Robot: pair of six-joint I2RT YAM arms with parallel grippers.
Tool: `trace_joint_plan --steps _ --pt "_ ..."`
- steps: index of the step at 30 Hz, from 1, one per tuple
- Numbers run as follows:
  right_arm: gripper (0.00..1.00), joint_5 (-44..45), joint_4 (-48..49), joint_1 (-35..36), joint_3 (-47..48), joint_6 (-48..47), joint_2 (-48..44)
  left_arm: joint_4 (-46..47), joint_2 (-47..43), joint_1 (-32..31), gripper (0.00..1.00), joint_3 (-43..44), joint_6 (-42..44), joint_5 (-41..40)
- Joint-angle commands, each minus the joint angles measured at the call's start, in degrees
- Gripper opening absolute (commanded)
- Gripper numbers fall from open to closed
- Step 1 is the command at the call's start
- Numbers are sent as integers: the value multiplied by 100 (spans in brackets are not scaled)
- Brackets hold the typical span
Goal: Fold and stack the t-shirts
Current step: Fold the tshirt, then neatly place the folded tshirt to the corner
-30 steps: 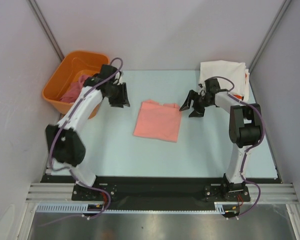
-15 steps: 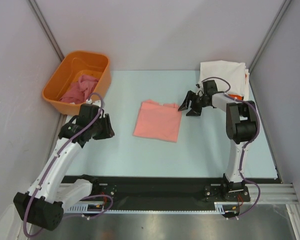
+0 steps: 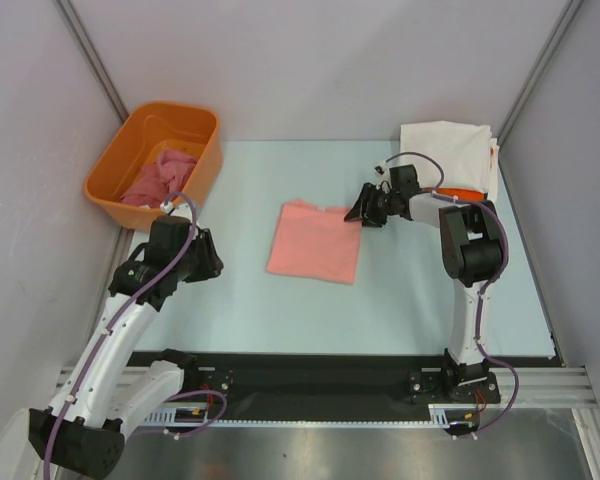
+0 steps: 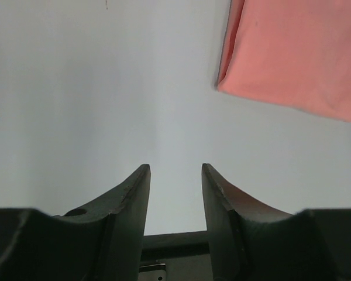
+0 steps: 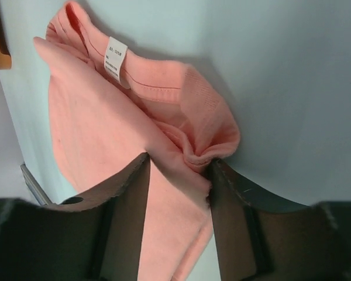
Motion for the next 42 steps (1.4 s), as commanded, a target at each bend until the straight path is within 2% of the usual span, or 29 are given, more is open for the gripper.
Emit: trace_joint_plan --steps 1,2,4,5,9,16,22,34,42 --pt "44 -4 72 8 -335 47 -59 197 -8 17 47 -28 -87 -73" --pt "31 -49 142 -10 -361 82 -94 224 -17 17 47 -37 -87 -81" --pt "14 -146 195 -62 -370 109 -191 241 -25 17 46 -46 -87 -73" --pt "0 -242 222 -115 -379 109 -226 233 -34 17 46 -46 -87 -90" --pt "0 -33 -163 -247 -212 -101 -612 268 -78 17 46 -55 -87 -125" --pt "0 1767 -1368 -423 621 -1103 -1395 294 -43 17 46 -63 -96 -152" --pt "0 2506 -2158 -537 1701 -1464 -1396 312 -25 17 47 -72 -96 -152" --pt "0 3184 -2616 -713 3127 -2272 -1369 329 -25 17 46 -90 -87 -134" --pt "0 2992 -2652 -959 3488 -2501 -1615 329 -17 17 47 -99 -105 -134"
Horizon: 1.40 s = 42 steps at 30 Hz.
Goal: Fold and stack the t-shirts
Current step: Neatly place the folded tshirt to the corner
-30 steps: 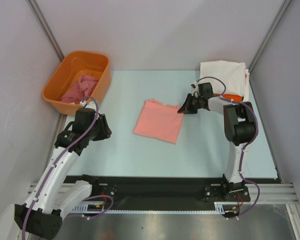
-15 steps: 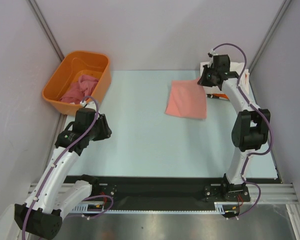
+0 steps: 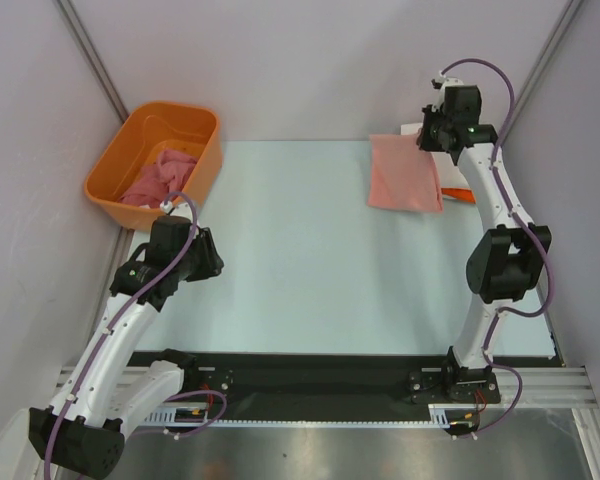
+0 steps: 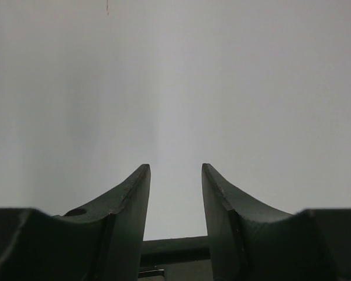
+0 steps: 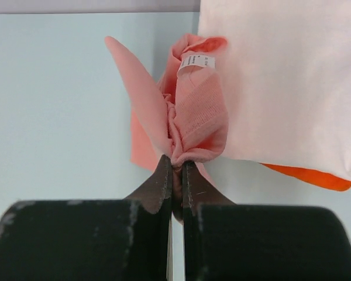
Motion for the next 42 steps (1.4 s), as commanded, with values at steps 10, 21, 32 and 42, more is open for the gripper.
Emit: trace_joint_plan --steps 10,21,32,42 --pt "0 -780 240 -370 703 -472 -606 185 -12 17 46 -35 -75 -95" --pt "0 -877 214 -695 1090 -437 -554 194 23 17 46 -44 -75 -104" --pt "0 -947 126 -906 1537 -507 -159 203 67 17 46 -44 -83 -104" --pt "0 -956 -129 -1073 2346 -763 659 194 164 17 46 -70 -83 -113"
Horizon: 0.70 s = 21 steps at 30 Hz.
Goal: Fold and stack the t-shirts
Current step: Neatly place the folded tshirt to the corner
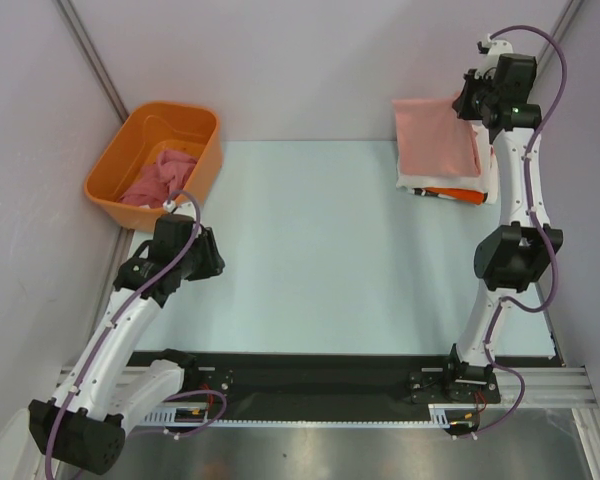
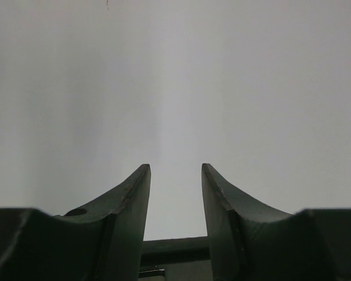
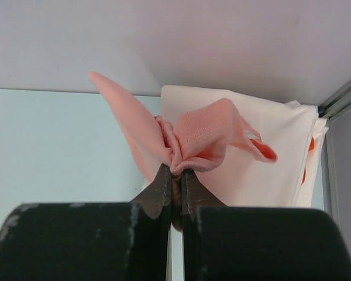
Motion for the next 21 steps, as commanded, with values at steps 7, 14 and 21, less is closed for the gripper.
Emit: trace_joint_plan --steps 7,14,21 --pt "0 -332 87 -382 1032 -32 828 152 120 17 46 -57 -88 -128" --pt "0 -359 403 -584 1199 39 1242 152 279 17 46 -58 -88 -93" --pt "0 36 1308 -628 1190 -49 1830 161 411 17 46 -57 -114 -84"
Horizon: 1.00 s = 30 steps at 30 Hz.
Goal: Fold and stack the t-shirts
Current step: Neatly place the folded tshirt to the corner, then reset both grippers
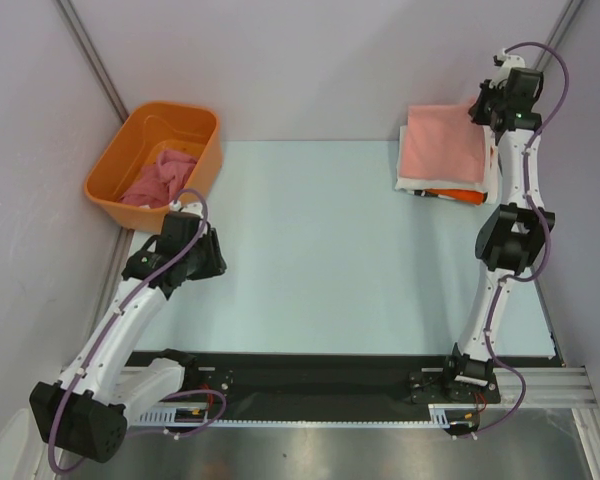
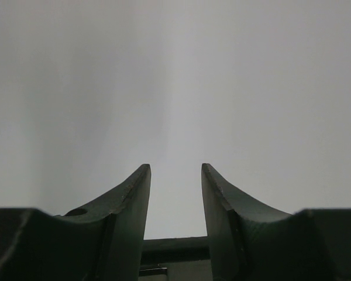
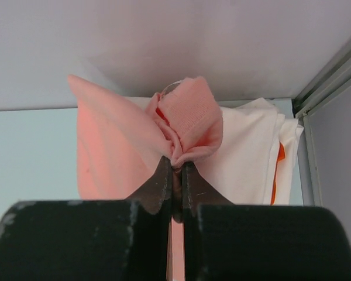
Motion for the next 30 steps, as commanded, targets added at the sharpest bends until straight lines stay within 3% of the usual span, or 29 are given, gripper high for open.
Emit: trace_joint_plan --steps 1,2,3,4,5,7,9,12,20,24,27,28,30 --pt "0 297 873 12 327 -123 444 117 48 17 45 -27 -101 -47" --pt "0 454 1005 12 327 -133 542 126 65 17 45 -27 -101 -64" --pt "6 1204 1267 12 362 -63 665 117 74 17 45 -27 -101 -64" --pt "79 1795 1261 4 719 286 822 126 83 17 45 -27 -110 -73" --pt "99 2418 870 -49 1080 341 1224 117 92 17 46 -27 -110 -64" --pt "100 2844 682 -58 1512 535 1369 117 101 17 45 -27 -110 -82" --pt "100 3162 969 -23 728 562 958 109 66 17 45 -18 -110 -82" --pt "100 3453 1243 30 380 553 369 109 4 8 45 -18 -127 -73" --pt "100 2638 595 30 -383 1597 -1213 126 -215 8 45 -1 -127 -82" --pt "100 1793 557 83 -1857 2248 -2574 135 -444 8 46 -9 -145 -134" --pt "100 1002 890 144 -3588 2932 -3805 144 -593 8 46 -9 -154 -143" --pt "100 818 1023 179 -4585 3161 -4095 144 -628 8 46 -9 -162 -161" --pt "100 246 1366 397 -5451 3557 -4913 135 -769 8 46 -1 -162 -161"
